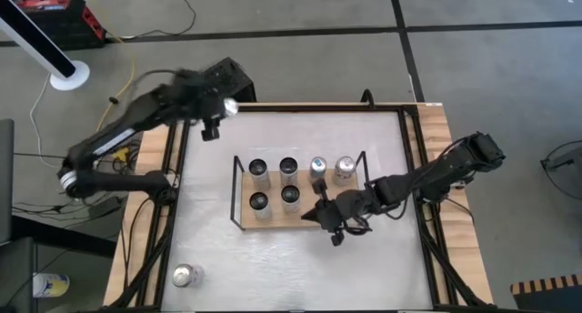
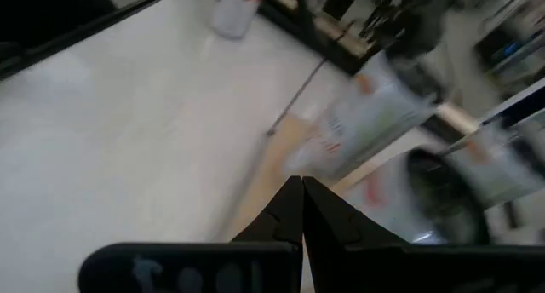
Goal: Place canned beverage on shelf
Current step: Put the blue soda can on the shelf aligned with the other blue soda can
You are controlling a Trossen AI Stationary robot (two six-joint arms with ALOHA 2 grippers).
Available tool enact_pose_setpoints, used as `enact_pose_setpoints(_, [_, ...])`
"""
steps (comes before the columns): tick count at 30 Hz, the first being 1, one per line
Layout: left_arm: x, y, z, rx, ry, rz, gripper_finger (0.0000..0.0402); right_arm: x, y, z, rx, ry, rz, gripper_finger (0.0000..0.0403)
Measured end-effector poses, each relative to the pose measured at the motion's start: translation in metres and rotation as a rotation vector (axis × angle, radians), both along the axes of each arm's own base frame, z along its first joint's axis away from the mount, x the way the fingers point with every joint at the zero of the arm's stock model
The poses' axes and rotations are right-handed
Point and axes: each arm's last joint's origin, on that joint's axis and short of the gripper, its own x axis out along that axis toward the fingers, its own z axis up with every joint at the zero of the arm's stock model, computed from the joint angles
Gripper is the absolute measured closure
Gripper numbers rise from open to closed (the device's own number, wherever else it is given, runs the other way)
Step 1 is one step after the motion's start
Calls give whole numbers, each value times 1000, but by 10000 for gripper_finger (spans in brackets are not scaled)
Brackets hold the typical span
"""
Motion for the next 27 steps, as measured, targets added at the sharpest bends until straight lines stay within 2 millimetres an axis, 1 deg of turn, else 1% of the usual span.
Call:
enact_pose_setpoints(3, [-13, -17, 36, -68, -410, 10, 207, 6, -7, 8, -67, -98, 16, 374])
enact_pose_setpoints(6, [-26, -33, 59, -230, -774, 0, 207, 12, -11, 22, -166, -255, 40, 374])
enact_pose_setpoints(8, [-33, -42, 71, -371, -958, -15, 207, 15, -15, 33, -217, -376, 39, 374])
enact_pose_setpoints(10, [-37, -49, 80, -499, -1072, -45, 207, 16, -19, 45, -226, -494, 15, 374])
enact_pose_setpoints(13, [-40, -59, 85, -646, -1141, -96, 207, 17, -27, 60, -233, -642, -31, 363])
enact_pose_setpoints(15, [-38, -68, 88, -705, -1149, -152, 207, 17, -33, 68, -235, -705, -61, 345])
enact_pose_setpoints(17, [-35, -77, 89, -747, -1139, -216, 207, 20, -39, 78, -227, -731, -85, 319])
enact_pose_setpoints(20, [-27, -92, 90, -778, -1112, -305, 207, 22, -45, 88, -207, -739, -106, 265])
enact_pose_setpoints(22, [-21, -102, 92, -766, -1108, -362, 207, 28, -46, 91, -214, -738, -108, 222])
enact_pose_setpoints(27, [0, -130, 97, -698, -1127, -500, 207, 42, -38, 87, -333, -726, -80, 123])
